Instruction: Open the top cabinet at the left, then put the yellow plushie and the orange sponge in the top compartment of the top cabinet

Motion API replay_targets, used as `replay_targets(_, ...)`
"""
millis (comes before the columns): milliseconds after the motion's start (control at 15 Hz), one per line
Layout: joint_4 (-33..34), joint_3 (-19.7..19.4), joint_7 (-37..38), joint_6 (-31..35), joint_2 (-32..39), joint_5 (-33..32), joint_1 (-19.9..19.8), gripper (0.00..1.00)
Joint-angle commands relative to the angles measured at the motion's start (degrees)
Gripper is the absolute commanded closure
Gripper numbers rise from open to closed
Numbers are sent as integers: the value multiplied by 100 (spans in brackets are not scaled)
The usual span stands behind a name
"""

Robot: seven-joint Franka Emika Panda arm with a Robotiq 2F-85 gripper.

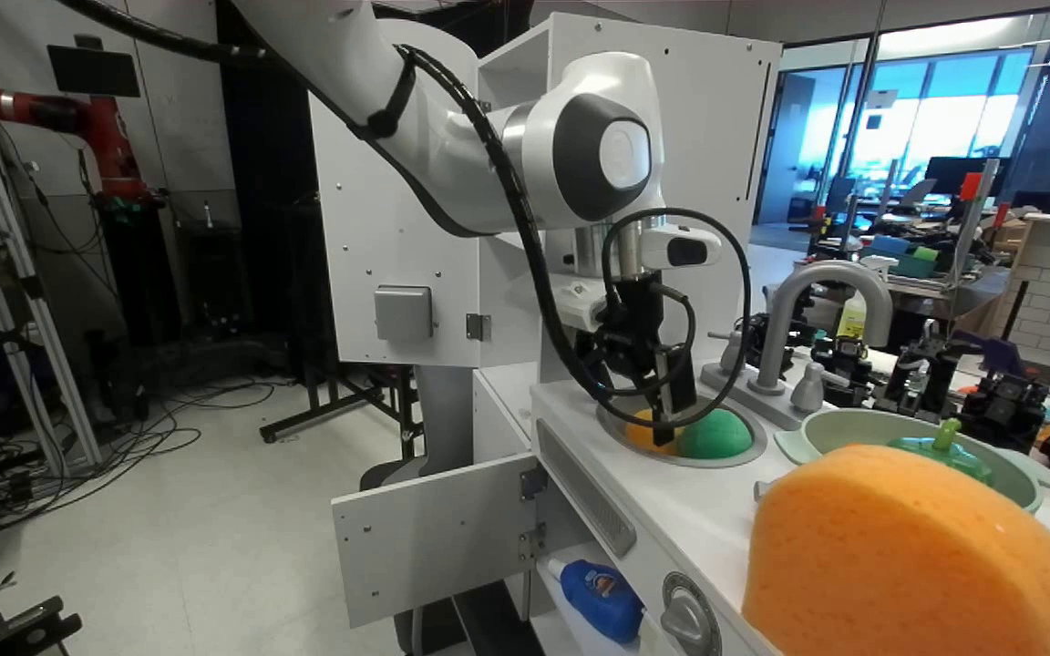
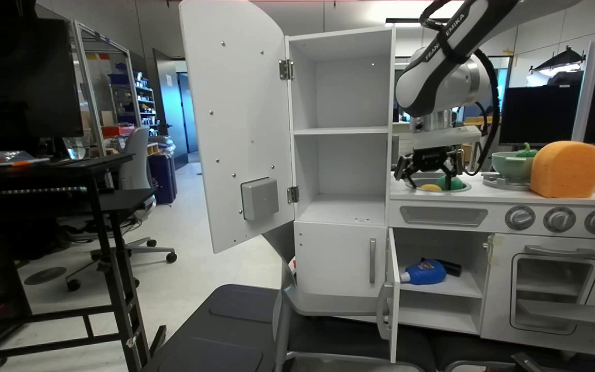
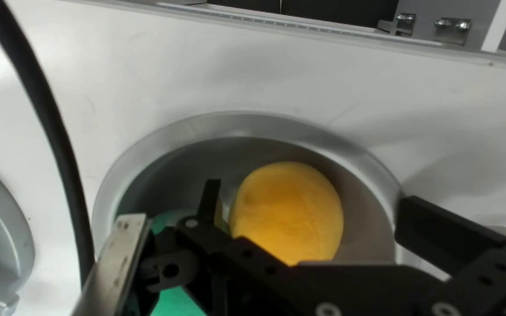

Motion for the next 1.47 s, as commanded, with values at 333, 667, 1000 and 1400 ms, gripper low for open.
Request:
replay_targets(333,821,-106,-232,-527,254,44,-291,0)
replay_targets(667,926,-62,-340,-533,429,76,-434,0)
replay_targets(1000,1271,-16,-326,-685,544,75,-341,0)
replay_targets(1400,1554,68,-378,-871,709,80,-254,0)
